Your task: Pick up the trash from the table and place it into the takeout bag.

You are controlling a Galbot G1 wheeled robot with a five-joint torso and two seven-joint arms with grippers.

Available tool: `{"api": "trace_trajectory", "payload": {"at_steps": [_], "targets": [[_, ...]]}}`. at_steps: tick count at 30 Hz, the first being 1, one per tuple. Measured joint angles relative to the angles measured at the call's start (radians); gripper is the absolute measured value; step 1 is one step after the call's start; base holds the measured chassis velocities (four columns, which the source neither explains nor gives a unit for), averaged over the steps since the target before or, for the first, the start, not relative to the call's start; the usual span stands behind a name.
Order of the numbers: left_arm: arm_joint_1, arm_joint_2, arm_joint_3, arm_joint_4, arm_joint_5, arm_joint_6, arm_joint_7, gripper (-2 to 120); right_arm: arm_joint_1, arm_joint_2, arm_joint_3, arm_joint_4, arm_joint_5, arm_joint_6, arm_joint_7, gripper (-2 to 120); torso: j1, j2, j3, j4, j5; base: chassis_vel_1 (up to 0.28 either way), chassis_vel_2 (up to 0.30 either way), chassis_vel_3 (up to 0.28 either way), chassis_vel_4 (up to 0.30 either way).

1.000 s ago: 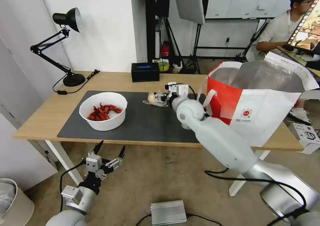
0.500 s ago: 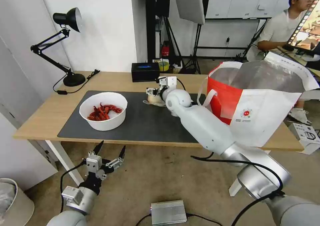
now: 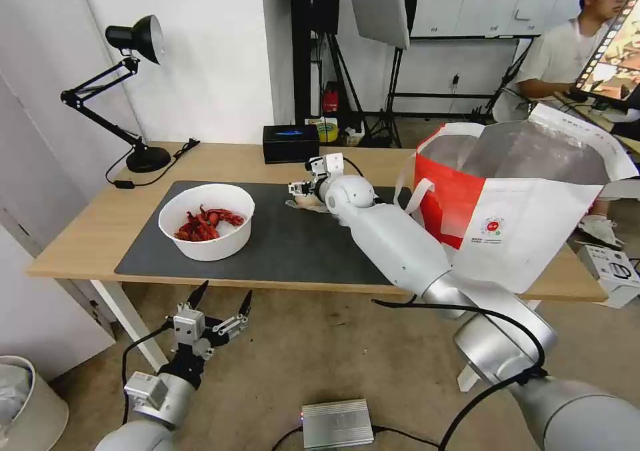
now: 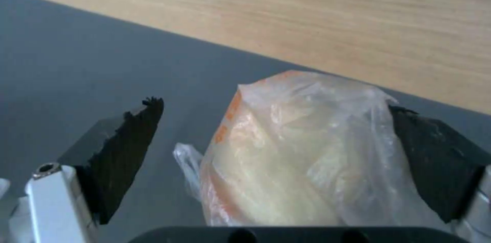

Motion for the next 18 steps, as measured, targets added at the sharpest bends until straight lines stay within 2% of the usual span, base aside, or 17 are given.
{"api": "trace_trajectory", "payload": {"at_steps": [7, 15, 18], "targets": [[0.004, 0.004, -0.001, -0.002, 0.0, -0.002, 0.0, 100, 0.006, 0.025, 0.021, -0.067, -0.042, 0.0, -0.048, 100, 0.0, 0.0, 0.0, 0.0, 0.0, 0.0, 0.0, 0.0, 0.0], [0.003, 0.005, 0.001, -0.002, -0.001, -0.003, 0.001, 100, 0.008, 0.028, 0.026, -0.086, -0.05, 0.003, -0.054, 100, 0.0, 0.0, 0.0, -0.0001, 0.0, 0.0, 0.0, 0.0, 0.0], [0.002, 0.004, 0.004, -0.002, -0.001, -0.003, 0.001, 100, 0.003, 0.026, 0.026, -0.086, -0.05, 0.003, -0.054, 93, 0.0, 0.0, 0.0, 0.0, 0.0, 0.0, 0.0, 0.0, 0.0]]}}
